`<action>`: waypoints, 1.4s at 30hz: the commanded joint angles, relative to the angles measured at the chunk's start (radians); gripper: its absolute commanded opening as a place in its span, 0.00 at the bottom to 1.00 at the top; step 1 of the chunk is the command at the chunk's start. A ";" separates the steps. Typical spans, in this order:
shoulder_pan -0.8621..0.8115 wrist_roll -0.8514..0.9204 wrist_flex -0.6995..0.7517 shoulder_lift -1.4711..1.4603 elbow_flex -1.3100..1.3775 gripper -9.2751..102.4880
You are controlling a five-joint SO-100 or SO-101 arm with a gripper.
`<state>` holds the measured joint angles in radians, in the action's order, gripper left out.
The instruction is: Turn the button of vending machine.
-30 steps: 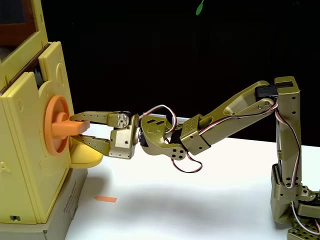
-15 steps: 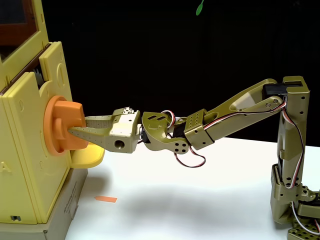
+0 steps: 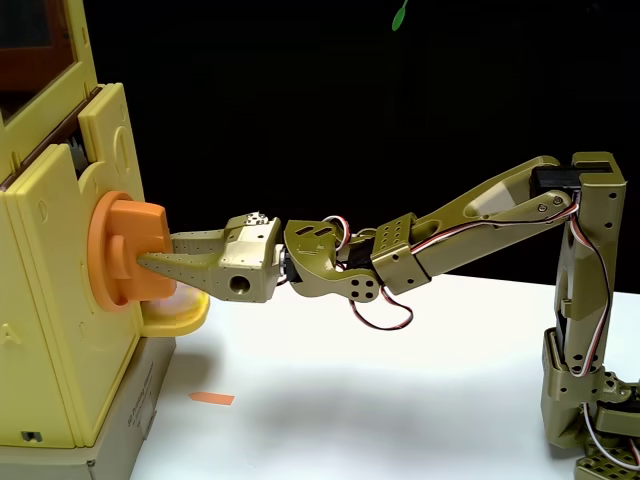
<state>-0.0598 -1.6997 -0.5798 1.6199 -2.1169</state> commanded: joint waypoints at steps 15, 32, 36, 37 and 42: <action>0.003 -0.014 0.002 0.152 -0.086 0.23; -0.003 0.018 -0.058 0.520 -0.523 0.23; -0.008 0.207 0.020 0.684 -0.603 0.21; -0.008 0.296 0.041 0.729 -0.617 0.21; -0.014 0.907 0.210 0.969 -0.693 0.20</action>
<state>-0.0644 -1.1597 -0.4587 2.4544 -2.7949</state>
